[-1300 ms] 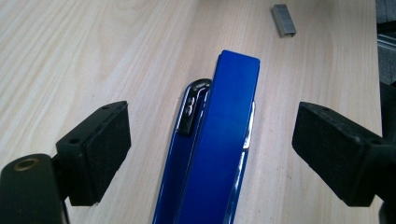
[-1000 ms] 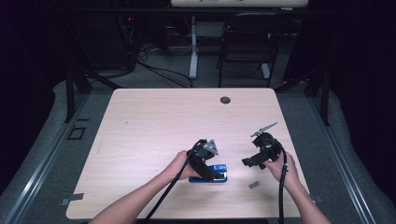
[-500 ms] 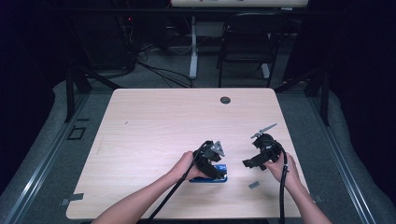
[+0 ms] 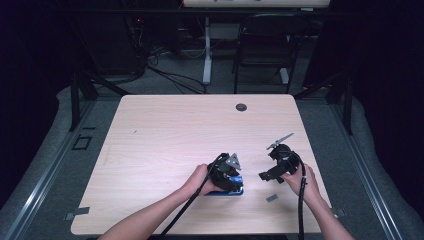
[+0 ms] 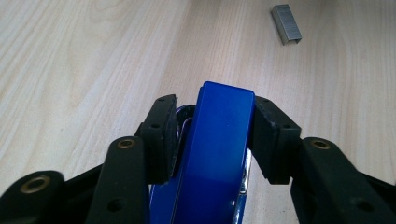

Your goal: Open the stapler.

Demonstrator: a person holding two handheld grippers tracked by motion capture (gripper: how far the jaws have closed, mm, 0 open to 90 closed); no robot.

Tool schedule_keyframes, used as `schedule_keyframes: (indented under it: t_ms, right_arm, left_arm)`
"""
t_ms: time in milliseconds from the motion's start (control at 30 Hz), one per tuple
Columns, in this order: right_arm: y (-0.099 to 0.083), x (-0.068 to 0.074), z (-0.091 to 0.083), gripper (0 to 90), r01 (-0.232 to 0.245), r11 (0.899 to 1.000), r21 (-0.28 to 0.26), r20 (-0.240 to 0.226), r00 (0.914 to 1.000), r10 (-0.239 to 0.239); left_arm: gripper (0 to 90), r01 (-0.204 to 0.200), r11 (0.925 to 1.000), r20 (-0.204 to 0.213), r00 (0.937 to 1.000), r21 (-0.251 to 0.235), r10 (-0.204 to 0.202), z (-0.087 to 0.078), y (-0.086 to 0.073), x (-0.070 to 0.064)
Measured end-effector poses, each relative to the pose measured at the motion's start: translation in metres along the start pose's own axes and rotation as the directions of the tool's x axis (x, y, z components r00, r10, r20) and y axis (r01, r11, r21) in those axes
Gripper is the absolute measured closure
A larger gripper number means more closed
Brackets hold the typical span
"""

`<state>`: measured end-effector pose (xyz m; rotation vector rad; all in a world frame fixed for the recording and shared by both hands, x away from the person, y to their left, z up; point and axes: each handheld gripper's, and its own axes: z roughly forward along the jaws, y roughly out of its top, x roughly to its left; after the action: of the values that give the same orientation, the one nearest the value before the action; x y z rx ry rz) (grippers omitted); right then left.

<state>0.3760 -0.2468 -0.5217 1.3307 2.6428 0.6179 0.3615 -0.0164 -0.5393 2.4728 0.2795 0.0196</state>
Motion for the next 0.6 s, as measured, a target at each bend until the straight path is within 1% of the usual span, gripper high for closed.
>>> schedule_keyframes:
  t_ms: [33, 100, 167, 200, 233, 267, 300, 333, 367, 400, 433, 467, 500, 567, 600]
  right_arm:
    - [0.0, -0.001, 0.0, 3.0, 0.008, 1.0, 0.015, 0.01, 0.9999, -0.008]
    - [-0.001, -0.001, 0.001, 3.0, -0.003, 1.0, 0.013, 0.01, 0.9999, 0.003]
    - [-0.002, -0.002, 0.003, 3.0, -0.021, 1.0, 0.002, -0.003, 0.9998, 0.021]
    - [-0.002, -0.001, 0.003, 2.9, -0.022, 1.0, 0.002, 0.002, 0.9998, 0.022]
    - [-0.002, -0.001, 0.003, 2.9, -0.019, 1.0, 0.004, 0.003, 0.9998, 0.019]
    - [-0.002, -0.001, 0.002, 2.9, -0.008, 1.0, 0.015, 0.019, 0.9998, 0.007]
    - [-0.002, -0.001, 0.001, 2.9, 0.001, 1.0, 0.02, 0.024, 0.9997, -0.002]
    - [-0.001, -0.001, 0.001, 2.9, 0.008, 1.0, 0.022, 0.021, 0.9997, -0.008]
    - [-0.001, 0.0, 0.002, 2.9, 0.0, 1.0, 0.012, 0.011, 0.9999, 0.0]
    - [0.0, 0.0, 0.001, 2.9, 0.006, 1.0, 0.021, 0.017, 0.9998, -0.006]
    - [0.0, 0.0, 0.002, 3.0, 0.006, 1.0, 0.023, 0.02, 0.9998, -0.007]
    - [0.0, 0.0, 0.002, 3.0, 0.01, 1.0, 0.028, 0.018, 0.9998, -0.01]
    - [0.0, 0.001, 0.003, 3.0, 0.011, 1.0, 0.027, 0.015, 0.9998, -0.012]
    - [0.0, 0.001, 0.006, 3.0, -0.002, 1.0, 0.014, -0.005, 1.0, 0.002]
    - [0.001, 0.0, 0.005, 3.0, 0.013, 0.999, 0.036, 0.008, 0.9999, -0.014]
  left_arm:
    - [58.4, -0.004, 1.0, 0.006, 1.0, -0.001, 0.004, 0.0, 0.0, 0.0]
    - [60.0, -0.014, 0.9999, 0.008, 0.9999, 0.001, 0.014, 0.0, 0.0, 0.0]
    - [60.6, -0.023, 0.9997, 0.008, 0.9997, 0.005, 0.023, 0.0, 0.0, 0.0]
    - [60.8, -0.03, 0.9995, 0.014, 0.9994, 0.008, 0.03, -0.001, 0.001, 0.001]
    - [61.0, -0.034, 0.9994, 0.014, 0.9993, 0.006, 0.034, -0.001, 0.001, 0.0]
    - [61.3, -0.033, 0.9994, 0.016, 0.9993, 0.003, 0.033, -0.002, 0.001, 0.0]
    - [61.4, -0.037, 0.9993, 0.017, 0.9991, -0.002, 0.038, -0.003, 0.001, 0.0]
    - [61.5, -0.04, 0.9992, 0.021, 0.999, -0.005, 0.04, -0.004, 0.0, 0.001]
    - [61.7, -0.044, 0.999, 0.015, 0.9989, -0.004, 0.044, -0.006, 0.001, 0.001]
    - [61.7, -0.043, 0.999, 0.024, 0.9987, -0.014, 0.044, -0.007, 0.0, 0.001]
    - [61.9, -0.047, 0.9988, 0.03, 0.9985, -0.014, 0.047, -0.008, 0.001, 0.001]
    - [62.0, -0.049, 0.9986, 0.027, 0.9984, -0.019, 0.049, -0.01, 0.0, 0.001]
    - [62.1, -0.053, 0.9983, 0.036, 0.9979, -0.027, 0.054, -0.013, 0.0, 0.001]
    - [62.3, -0.056, 0.9976, 0.039, 0.9976, -0.041, 0.058, -0.016, 0.0, 0.001]
    - [62.4, -0.062, 0.9971, 0.041, 0.9971, -0.044, 0.064, -0.018, 0.0, 0.001]
